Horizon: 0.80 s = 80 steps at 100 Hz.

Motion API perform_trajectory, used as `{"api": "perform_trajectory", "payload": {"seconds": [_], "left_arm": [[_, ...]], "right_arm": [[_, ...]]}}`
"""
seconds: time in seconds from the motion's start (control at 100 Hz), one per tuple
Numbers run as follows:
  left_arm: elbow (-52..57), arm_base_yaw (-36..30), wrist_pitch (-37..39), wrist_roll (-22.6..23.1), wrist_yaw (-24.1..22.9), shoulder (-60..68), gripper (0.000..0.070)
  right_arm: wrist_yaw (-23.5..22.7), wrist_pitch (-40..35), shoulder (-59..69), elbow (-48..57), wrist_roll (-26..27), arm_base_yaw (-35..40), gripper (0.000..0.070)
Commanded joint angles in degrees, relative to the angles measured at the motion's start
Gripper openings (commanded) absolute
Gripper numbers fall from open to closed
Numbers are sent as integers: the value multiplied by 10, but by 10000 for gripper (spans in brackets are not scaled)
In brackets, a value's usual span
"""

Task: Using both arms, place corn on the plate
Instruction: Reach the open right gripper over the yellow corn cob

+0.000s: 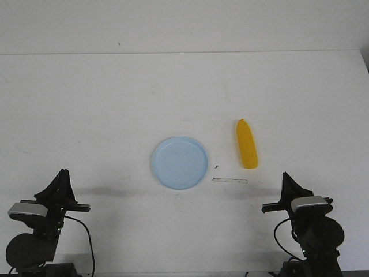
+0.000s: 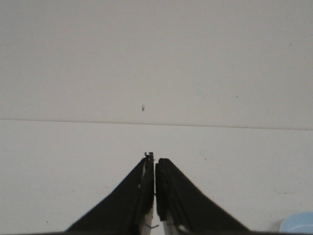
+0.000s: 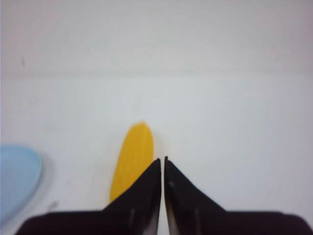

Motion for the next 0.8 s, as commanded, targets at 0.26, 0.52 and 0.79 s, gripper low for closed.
{"api": "perform_trajectory", "payload": {"seconds": [0.26, 0.52, 0.79], "left_arm": [[1, 0, 9, -2, -1, -1, 1], [1, 0, 9, -2, -1, -1, 1], [1, 0, 9, -2, -1, -1, 1]], "right_arm": [[-2, -76, 198, 157, 0, 1, 8], [5, -140, 374, 284, 13, 1, 7], [6, -236, 525, 406, 101, 16, 7]]}}
